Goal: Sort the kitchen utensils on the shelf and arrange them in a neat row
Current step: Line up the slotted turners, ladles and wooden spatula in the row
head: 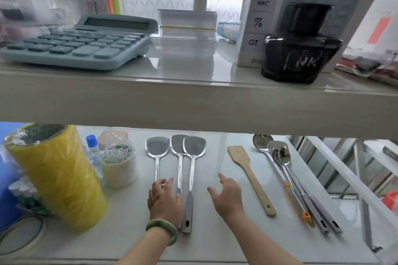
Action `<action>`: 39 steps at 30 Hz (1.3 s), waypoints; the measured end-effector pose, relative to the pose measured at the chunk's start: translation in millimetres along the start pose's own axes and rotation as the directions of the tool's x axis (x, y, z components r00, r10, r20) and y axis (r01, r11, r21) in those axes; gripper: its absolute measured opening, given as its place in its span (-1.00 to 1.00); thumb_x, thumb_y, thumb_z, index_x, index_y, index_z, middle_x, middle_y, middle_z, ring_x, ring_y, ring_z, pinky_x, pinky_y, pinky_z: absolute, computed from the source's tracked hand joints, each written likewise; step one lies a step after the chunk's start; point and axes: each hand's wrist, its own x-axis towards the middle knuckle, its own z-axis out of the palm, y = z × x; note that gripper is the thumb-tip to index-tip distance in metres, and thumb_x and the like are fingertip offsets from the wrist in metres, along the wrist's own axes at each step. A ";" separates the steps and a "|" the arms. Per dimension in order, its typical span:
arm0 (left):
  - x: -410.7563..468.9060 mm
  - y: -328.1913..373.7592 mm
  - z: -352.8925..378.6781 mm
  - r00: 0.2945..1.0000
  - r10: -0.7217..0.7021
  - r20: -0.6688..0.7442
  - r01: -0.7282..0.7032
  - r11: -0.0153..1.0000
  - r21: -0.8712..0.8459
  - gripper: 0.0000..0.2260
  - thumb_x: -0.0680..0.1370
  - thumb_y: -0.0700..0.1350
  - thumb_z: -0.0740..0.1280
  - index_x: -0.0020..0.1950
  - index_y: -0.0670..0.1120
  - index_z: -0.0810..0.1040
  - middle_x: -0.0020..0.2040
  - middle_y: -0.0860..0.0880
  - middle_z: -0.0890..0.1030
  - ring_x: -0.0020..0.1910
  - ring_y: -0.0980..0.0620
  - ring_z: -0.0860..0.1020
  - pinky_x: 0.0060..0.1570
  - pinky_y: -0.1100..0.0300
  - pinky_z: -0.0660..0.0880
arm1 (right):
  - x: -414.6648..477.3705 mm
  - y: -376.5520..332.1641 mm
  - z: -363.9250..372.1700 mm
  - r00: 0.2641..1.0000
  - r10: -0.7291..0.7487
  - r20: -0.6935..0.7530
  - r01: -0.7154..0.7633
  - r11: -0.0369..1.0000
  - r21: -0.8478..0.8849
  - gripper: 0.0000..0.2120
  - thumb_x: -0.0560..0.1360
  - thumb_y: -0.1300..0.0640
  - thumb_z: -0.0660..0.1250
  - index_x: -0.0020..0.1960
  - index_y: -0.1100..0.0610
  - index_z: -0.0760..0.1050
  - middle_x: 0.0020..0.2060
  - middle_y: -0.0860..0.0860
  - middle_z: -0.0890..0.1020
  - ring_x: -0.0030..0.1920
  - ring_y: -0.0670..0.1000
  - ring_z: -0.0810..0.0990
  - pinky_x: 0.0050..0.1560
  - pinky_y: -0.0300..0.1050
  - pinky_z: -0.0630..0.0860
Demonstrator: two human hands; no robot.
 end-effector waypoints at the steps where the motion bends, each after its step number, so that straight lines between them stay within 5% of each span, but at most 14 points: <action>1: -3.0 7.0 3.5 1.000 0.018 0.001 -0.018 1.000 -0.025 -0.57 0.48 -0.12 0.26 0.36 -0.06 0.34 0.31 -0.09 0.31 0.29 -0.09 0.33 0.36 0.07 0.24 | 1.2 9.2 -12.5 0.998 -0.029 -0.064 0.028 0.999 -0.028 -0.47 0.47 0.09 0.33 0.39 0.20 0.30 0.23 0.17 0.50 0.31 0.16 0.37 0.39 -0.01 0.23; 5: -19.9 39.2 22.6 0.994 0.105 0.017 -0.103 0.990 -0.093 -0.57 0.46 -0.21 0.25 0.34 -0.10 0.37 0.29 -0.11 0.33 0.26 -0.11 0.35 0.38 0.09 0.23 | 9.7 59.8 -66.3 0.963 -0.071 -0.262 0.040 0.992 -0.120 -0.59 0.38 0.29 0.38 0.23 0.28 0.47 0.03 0.26 0.61 0.11 0.28 0.52 0.23 0.11 0.40; 8: -36.9 67.7 40.2 0.978 0.185 0.097 -0.166 0.971 -0.174 -0.58 0.47 -0.25 0.23 0.34 -0.10 0.36 0.27 -0.08 0.37 0.28 -0.03 0.39 0.35 0.16 0.28 | 13.6 101.0 -107.9 0.943 0.006 -0.332 -0.055 0.989 -0.138 -0.65 0.39 0.37 0.32 0.18 0.31 0.51 0.04 0.29 0.61 0.11 0.27 0.54 0.21 0.10 0.43; 11: -53.6 99.2 61.7 0.948 0.254 0.189 -0.195 0.939 -0.283 -0.61 0.48 -0.27 0.23 0.32 -0.15 0.40 0.19 -0.08 0.46 0.09 0.03 0.50 0.25 0.17 0.44 | 12.5 136.8 -139.1 0.930 0.118 -0.348 -0.167 0.980 -0.112 -0.65 0.41 0.40 0.23 0.18 0.30 0.51 0.03 0.30 0.61 0.10 0.26 0.52 0.18 0.08 0.43; 16: -82.7 154.9 99.1 0.901 0.287 0.326 -0.172 0.925 -0.339 -0.64 0.51 -0.21 0.25 0.31 -0.11 0.40 0.16 -0.07 0.50 -0.04 0.11 0.48 0.09 0.32 0.44 | 1.9 174.9 -170.9 0.924 0.292 -0.247 -0.335 0.930 -0.153 -0.64 0.49 0.14 0.23 0.27 0.16 0.43 0.20 0.19 0.52 0.20 0.21 0.46 0.21 0.01 0.41; 22: -112.0 207.7 137.8 0.826 0.354 0.439 -0.257 0.929 -0.265 -0.65 0.50 -0.15 0.24 0.28 0.00 0.43 0.21 0.00 0.48 0.13 0.08 0.51 0.25 0.17 0.45 | -0.5 188.8 -187.0 0.959 0.269 -0.085 -0.280 0.941 -0.189 -0.83 0.45 0.02 0.23 -0.07 0.08 0.52 -0.05 0.14 0.60 -0.11 0.11 0.49 0.02 -0.06 0.50; 29: -129.5 234.7 168.1 0.791 0.400 0.463 -0.426 0.903 -0.052 -0.66 0.47 -0.15 0.13 0.20 0.05 0.49 0.21 0.02 0.54 0.19 -0.07 0.43 0.26 0.12 0.32 | 8.5 188.1 -189.7 0.944 0.322 0.075 -0.297 0.924 -0.240 -0.61 0.39 0.04 0.32 0.15 0.19 0.39 0.13 0.15 0.52 0.14 0.15 0.52 0.03 -0.12 0.46; 36: -129.3 243.1 169.8 0.829 0.300 0.471 -0.374 0.925 0.070 -0.64 0.51 -0.12 0.08 0.30 0.02 0.37 0.29 0.02 0.49 0.23 -0.10 0.34 0.28 0.07 0.29 | 11.2 188.9 -196.3 0.940 0.331 0.083 -0.317 0.937 -0.147 -0.76 0.37 -0.02 0.32 -0.14 0.13 0.38 -0.39 -0.02 0.49 -0.35 0.05 0.51 -0.41 -0.18 0.38; 39: -126.8 247.3 169.9 0.825 0.261 0.501 -0.348 0.934 0.086 -0.66 0.53 -0.09 0.07 0.30 0.00 0.37 0.28 0.00 0.50 0.23 -0.11 0.35 0.28 0.05 0.30 | 8.6 189.5 -198.6 0.939 0.343 0.034 -0.340 0.938 -0.071 -0.71 0.37 -0.05 0.35 -0.17 0.16 0.40 -0.44 -0.02 0.50 -0.49 -0.04 0.47 -0.52 -0.21 0.34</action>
